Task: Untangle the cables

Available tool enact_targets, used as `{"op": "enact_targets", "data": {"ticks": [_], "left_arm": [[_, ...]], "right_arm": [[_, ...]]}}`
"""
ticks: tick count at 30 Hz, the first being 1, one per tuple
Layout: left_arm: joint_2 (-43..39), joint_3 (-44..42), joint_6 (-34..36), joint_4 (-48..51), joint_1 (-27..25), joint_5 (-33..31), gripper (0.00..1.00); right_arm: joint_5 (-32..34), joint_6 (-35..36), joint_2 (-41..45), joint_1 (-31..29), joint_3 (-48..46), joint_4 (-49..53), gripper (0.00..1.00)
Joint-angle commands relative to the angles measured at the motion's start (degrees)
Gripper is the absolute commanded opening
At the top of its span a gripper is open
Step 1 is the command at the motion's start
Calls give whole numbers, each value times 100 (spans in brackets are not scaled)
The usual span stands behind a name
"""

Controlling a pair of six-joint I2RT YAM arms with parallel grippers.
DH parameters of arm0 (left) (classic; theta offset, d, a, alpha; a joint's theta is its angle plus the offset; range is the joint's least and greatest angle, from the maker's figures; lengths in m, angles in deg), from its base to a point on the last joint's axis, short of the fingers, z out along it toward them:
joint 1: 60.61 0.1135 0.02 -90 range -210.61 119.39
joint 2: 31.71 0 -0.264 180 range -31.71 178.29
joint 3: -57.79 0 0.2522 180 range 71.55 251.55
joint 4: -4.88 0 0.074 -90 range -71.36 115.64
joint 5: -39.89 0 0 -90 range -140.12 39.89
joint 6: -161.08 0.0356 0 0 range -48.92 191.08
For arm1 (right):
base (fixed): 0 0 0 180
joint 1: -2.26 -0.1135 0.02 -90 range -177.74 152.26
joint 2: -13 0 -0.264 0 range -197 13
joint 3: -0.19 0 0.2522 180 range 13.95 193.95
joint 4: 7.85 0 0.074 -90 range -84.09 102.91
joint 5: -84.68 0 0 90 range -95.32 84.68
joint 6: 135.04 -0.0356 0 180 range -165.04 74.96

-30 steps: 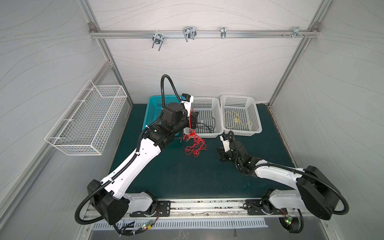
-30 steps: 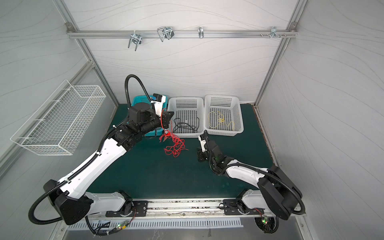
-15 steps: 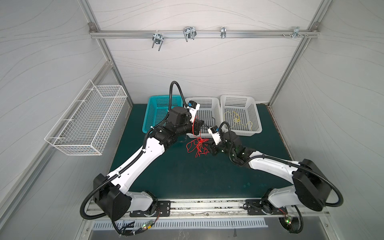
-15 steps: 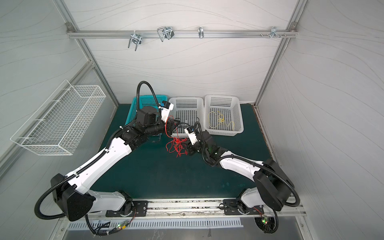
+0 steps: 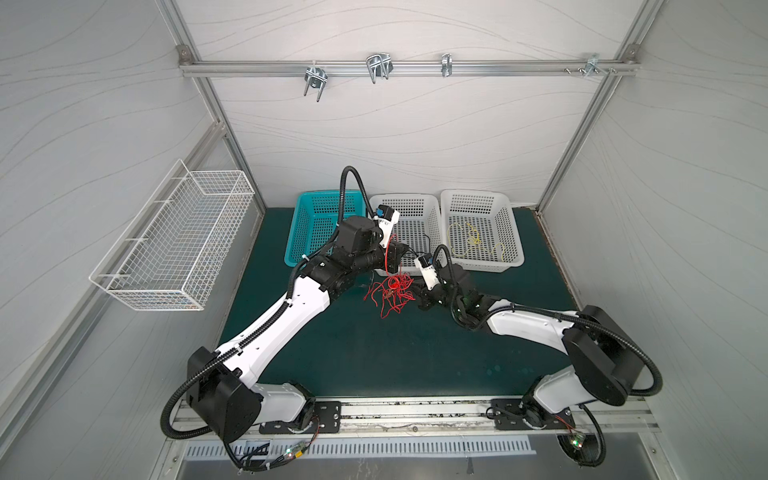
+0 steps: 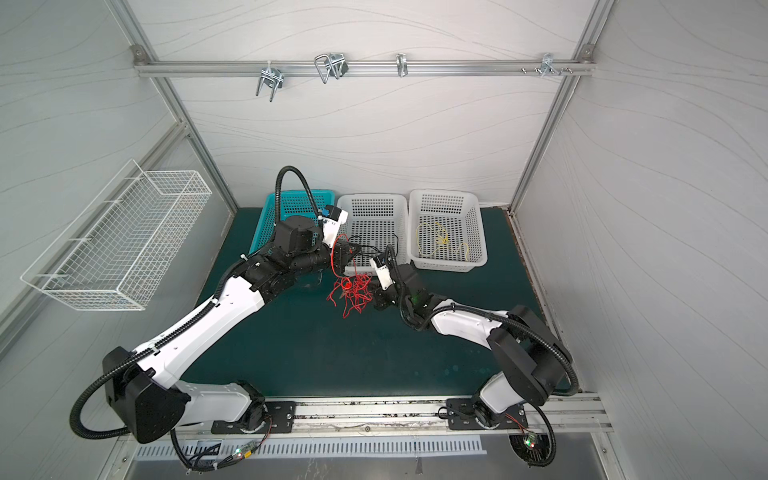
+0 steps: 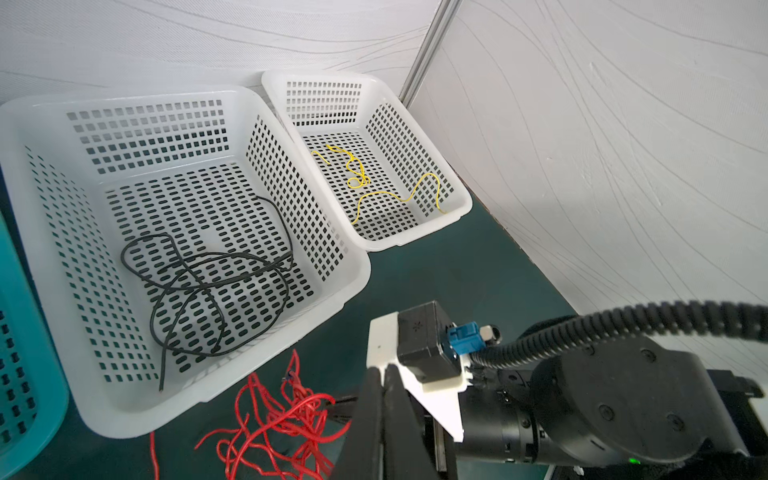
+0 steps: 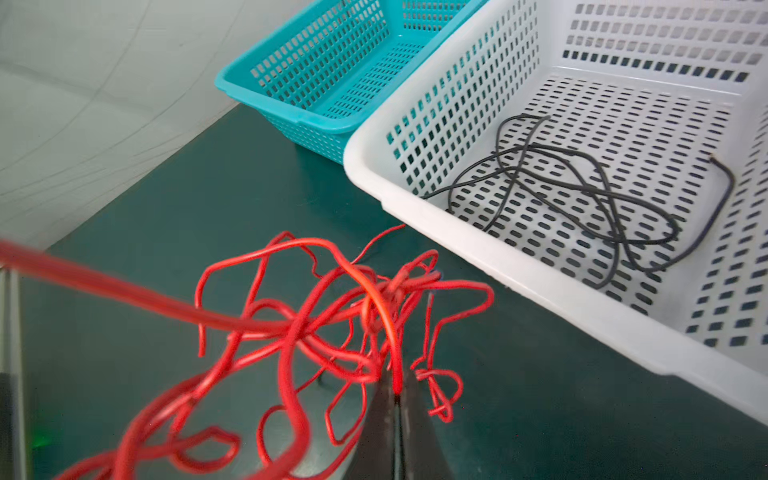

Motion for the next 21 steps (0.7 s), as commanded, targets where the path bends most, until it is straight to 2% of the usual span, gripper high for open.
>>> {"op": "enact_targets", "data": {"ticks": [1, 8, 14, 21], "left_arm": [[-230, 156, -22, -169, 0, -411, 0], [-608, 316, -66, 198, 279, -1384, 0], [-954, 428, -45, 447, 513, -2158, 0], [-1206, 467, 155, 789, 558, -2911, 0]], "right_arm": [[810, -202, 20, 62, -78, 177, 0], [1872, -1001, 622, 386, -898, 862, 0], [2932, -1648, 1425, 611, -1331, 2003, 0], [3526, -2286, 2456, 1202, -1706, 3103, 0]]}}
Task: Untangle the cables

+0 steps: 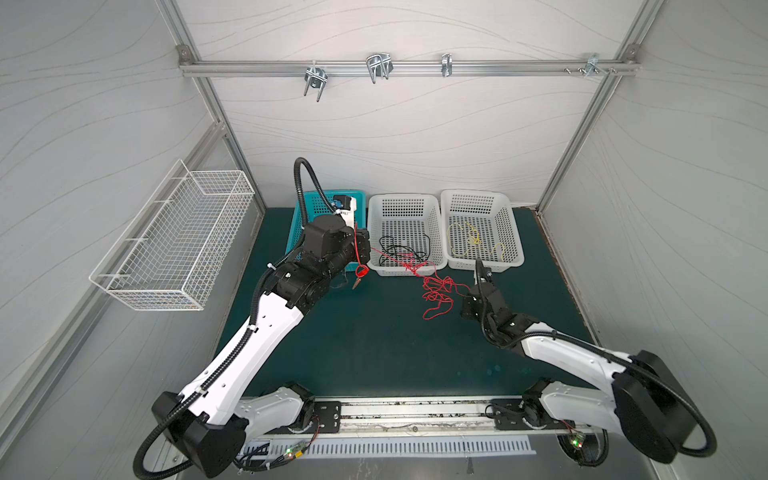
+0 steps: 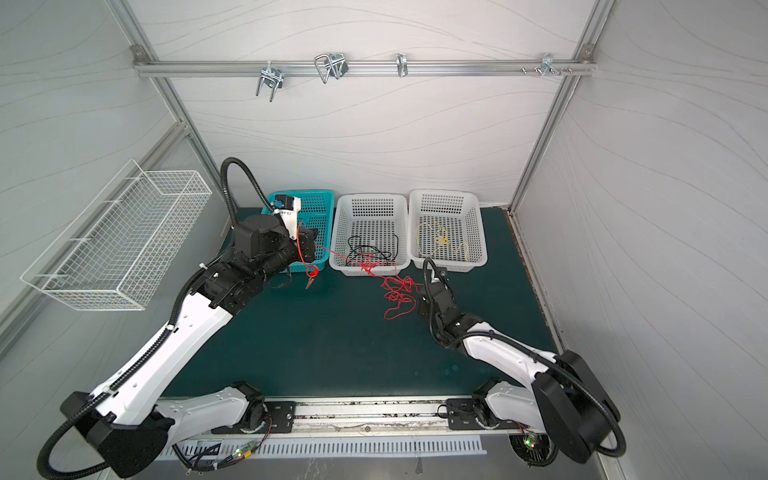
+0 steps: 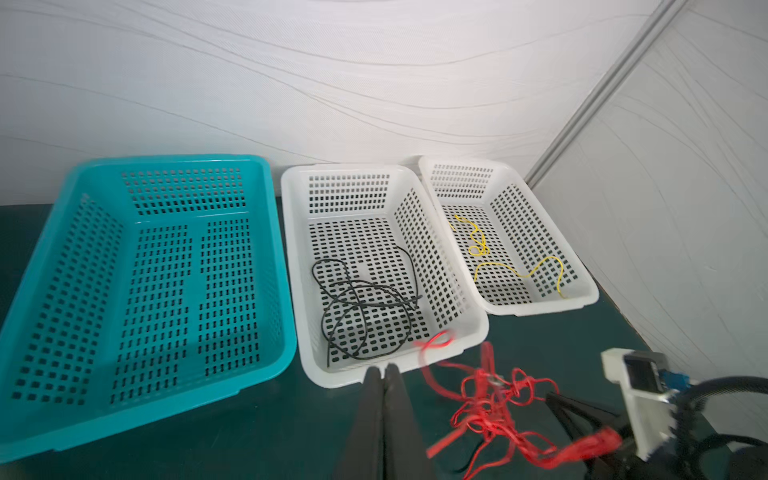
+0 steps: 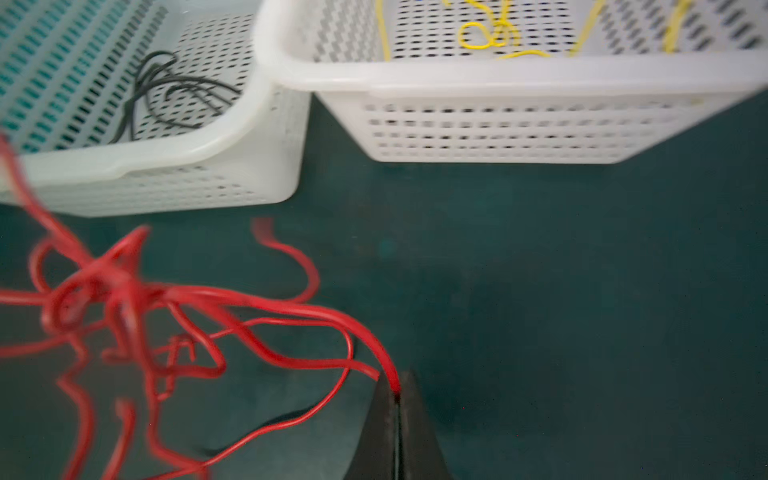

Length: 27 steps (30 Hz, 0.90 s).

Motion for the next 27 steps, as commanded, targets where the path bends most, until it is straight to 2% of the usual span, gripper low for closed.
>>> {"op": "enact_targets", "data": {"ticks": [1, 6, 9, 14, 19, 27], "left_arm": [[-211, 278, 158, 16, 61, -719, 0], [-302, 350, 271, 205, 72, -1312, 0], [-365, 376, 313, 276, 105, -1553, 0], [-482, 220, 350, 75, 124, -1189, 0], [-578, -59, 379, -278, 118, -461, 0], [-305, 109, 374, -292, 116, -249, 0]], "right_arm": [[700, -539, 463, 369, -244, 1126, 0], [697, -892, 1188, 938, -452, 1627, 0], [610, -912, 1470, 1006, -580, 1533, 0], [288, -749, 1357, 993, -474, 1369, 0], [216, -288, 1204, 490, -353, 907, 0], [-70, 603, 939, -352, -156, 49, 0]]}}
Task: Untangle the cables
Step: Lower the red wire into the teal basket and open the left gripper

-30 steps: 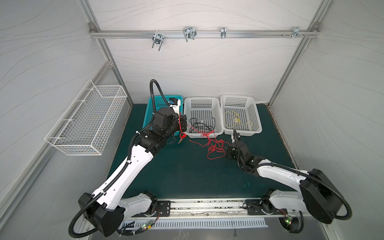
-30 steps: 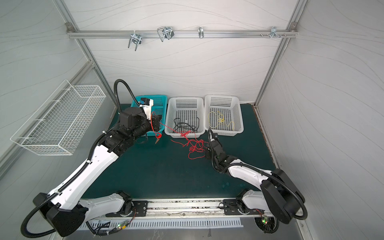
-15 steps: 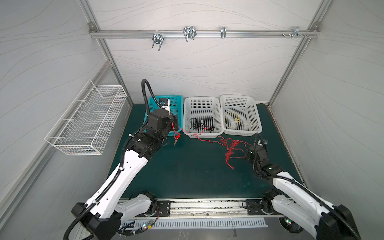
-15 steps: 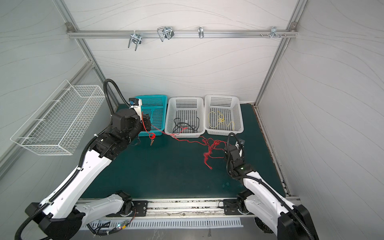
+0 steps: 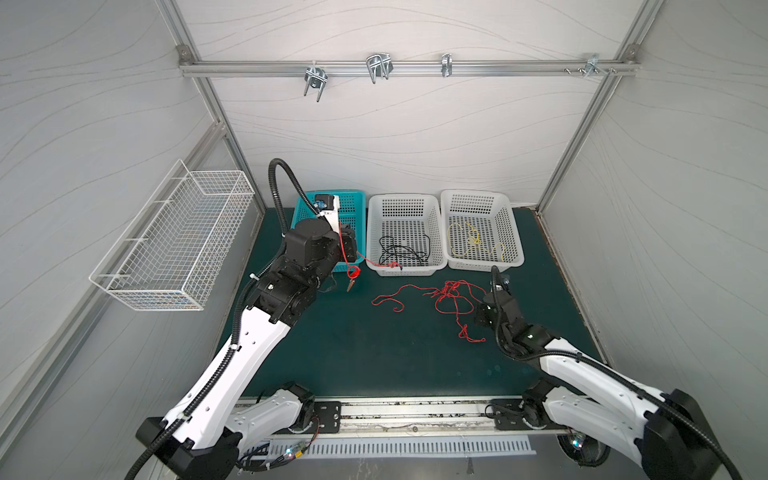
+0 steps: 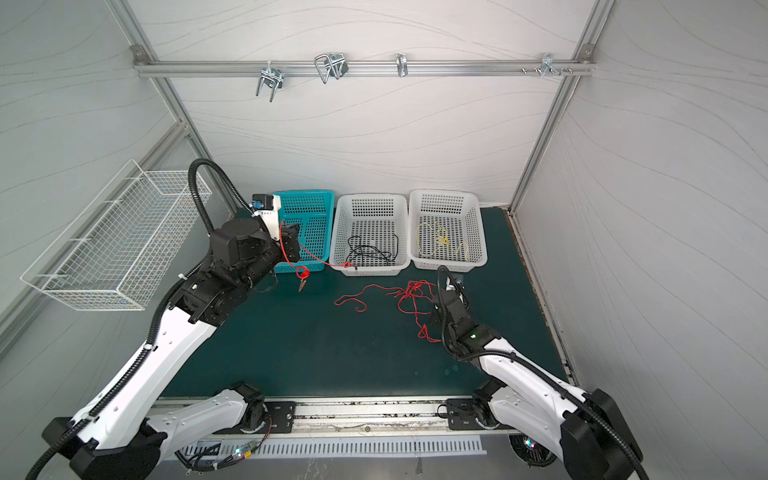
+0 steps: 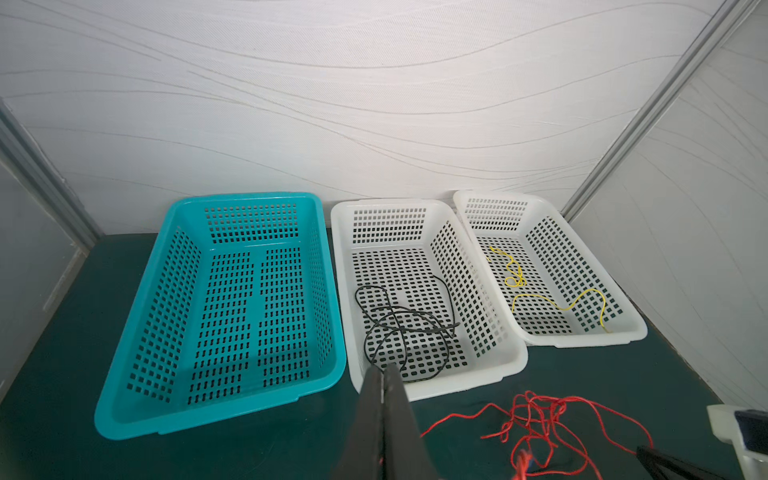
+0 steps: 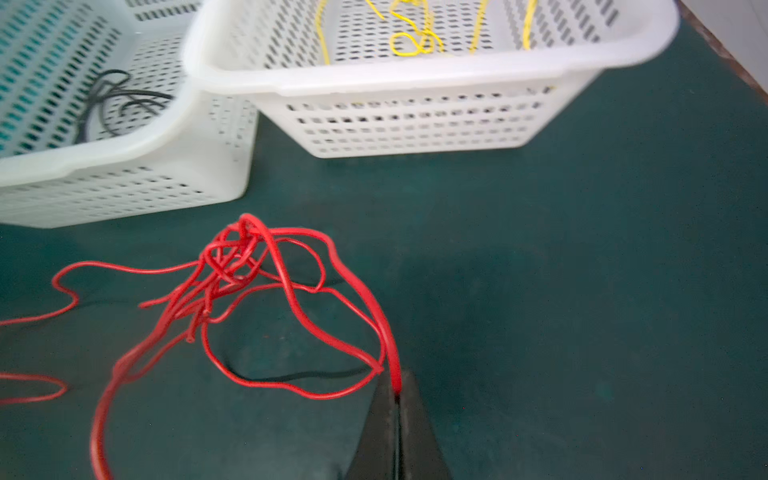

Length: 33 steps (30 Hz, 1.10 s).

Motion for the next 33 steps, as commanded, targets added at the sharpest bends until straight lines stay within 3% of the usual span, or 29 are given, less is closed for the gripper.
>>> {"op": "enact_targets", "data": {"ticks": [1, 9, 18, 24, 33], "left_arm": [[197, 203, 75, -256, 27, 94, 0], [1021, 738, -24, -135, 447, 24, 0], [2117, 1332, -437, -245, 1570, 807, 0], [2973, 1834, -503, -88, 1943, 504, 0], [4594, 2832, -521, 804, 2056, -123, 0]], "right_arm": [[-245, 501, -65, -251, 106, -579, 0], [-786, 883, -210, -644, 319, -1013, 0], [-952, 989, -571, -881, 594, -1097, 0], [-1073, 1010, -848, -1012, 760, -1186, 0], [-1286, 1027, -1355, -1181, 985, -1387, 0]]}}
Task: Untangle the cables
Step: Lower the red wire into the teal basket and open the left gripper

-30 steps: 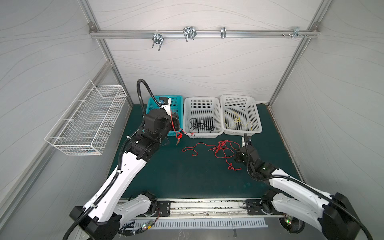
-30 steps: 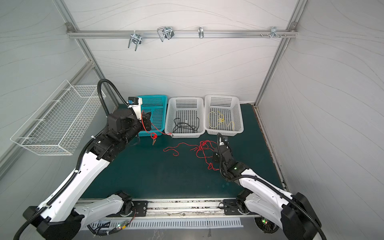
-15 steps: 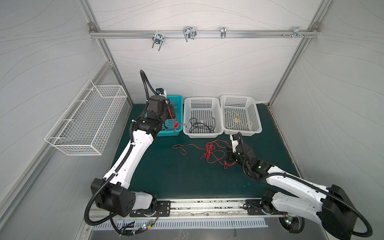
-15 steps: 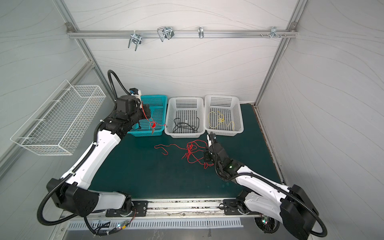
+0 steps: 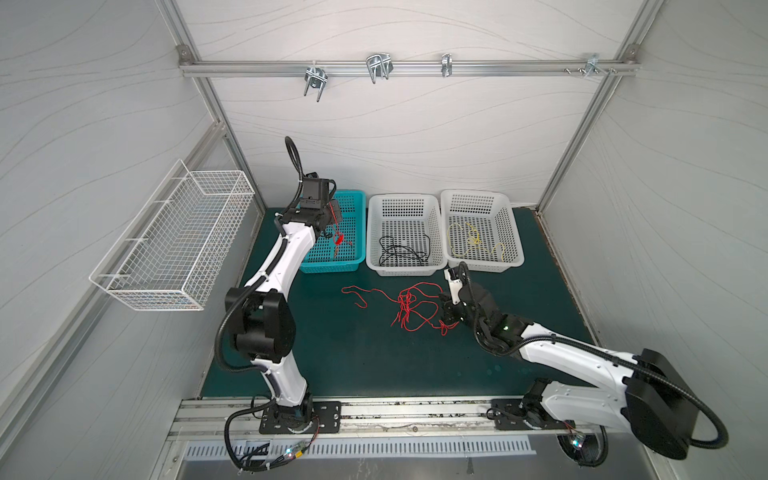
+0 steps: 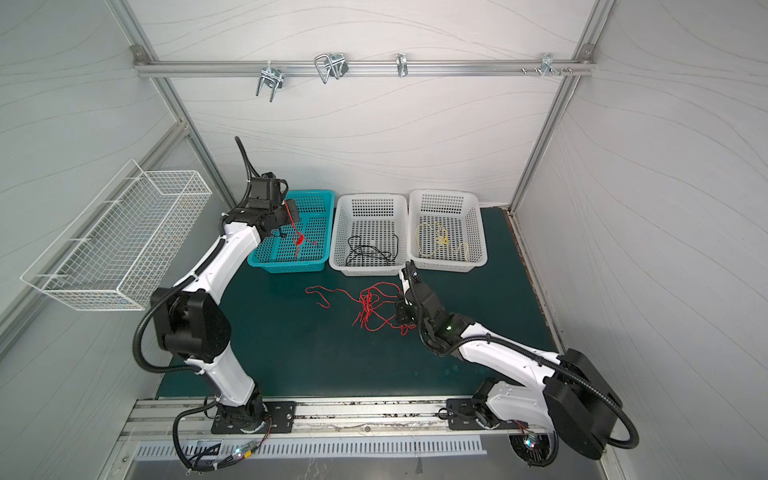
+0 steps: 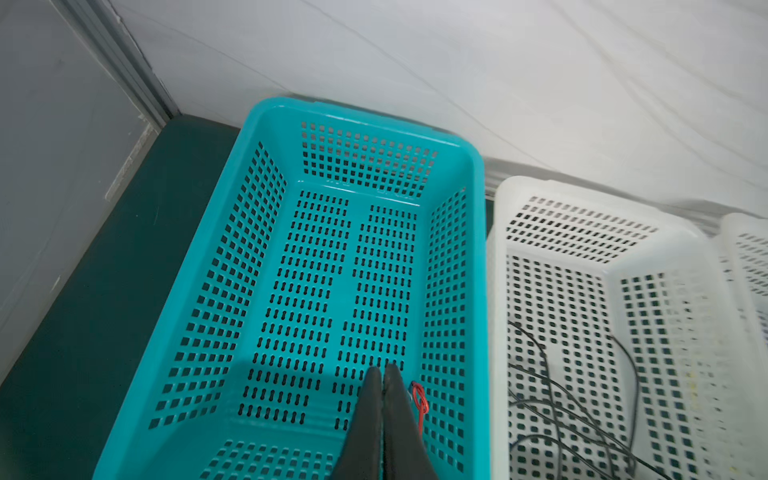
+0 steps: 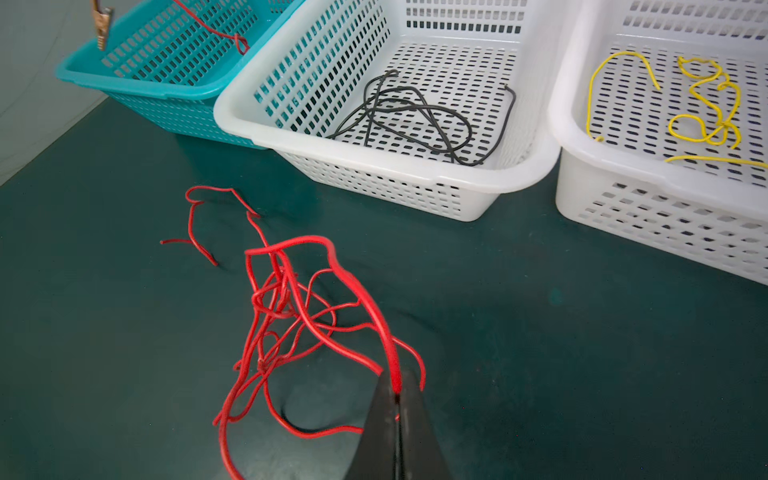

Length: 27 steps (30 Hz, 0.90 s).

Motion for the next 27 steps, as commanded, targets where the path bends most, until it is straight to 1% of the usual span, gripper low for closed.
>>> {"op": "enact_targets", "data": {"ticks": [1, 4, 9, 15, 18, 20, 23, 27], "left_arm": [[544, 652, -53, 564, 52, -355, 0], [1039, 1183, -19, 993, 61, -497, 0], [1631, 1792, 17, 1607, 76, -812, 0], [1846, 1977, 90, 2056, 76, -1063, 25], [1818, 1953, 197, 2230, 70, -996, 43], [1838, 1992, 262, 2425, 70, -989, 51], [1846, 2041, 423, 2726, 61, -1083, 56], [1955, 2322, 537, 3248, 25, -1617, 57]], "right_arm": [[-135, 72, -141, -86, 167, -276, 0], [-163, 55, -262, -121, 199, -351, 0], [-227, 40, -441, -148, 251, -428, 0], [-282, 110, -601, -164, 334, -516, 0], [-302, 158, -686, -157, 382, -574, 0], [-333, 194, -749, -162, 422, -590, 0], [-391, 229, -835, -157, 488, -633, 0], [-468, 240, -970, -165, 531, -702, 0]]}}
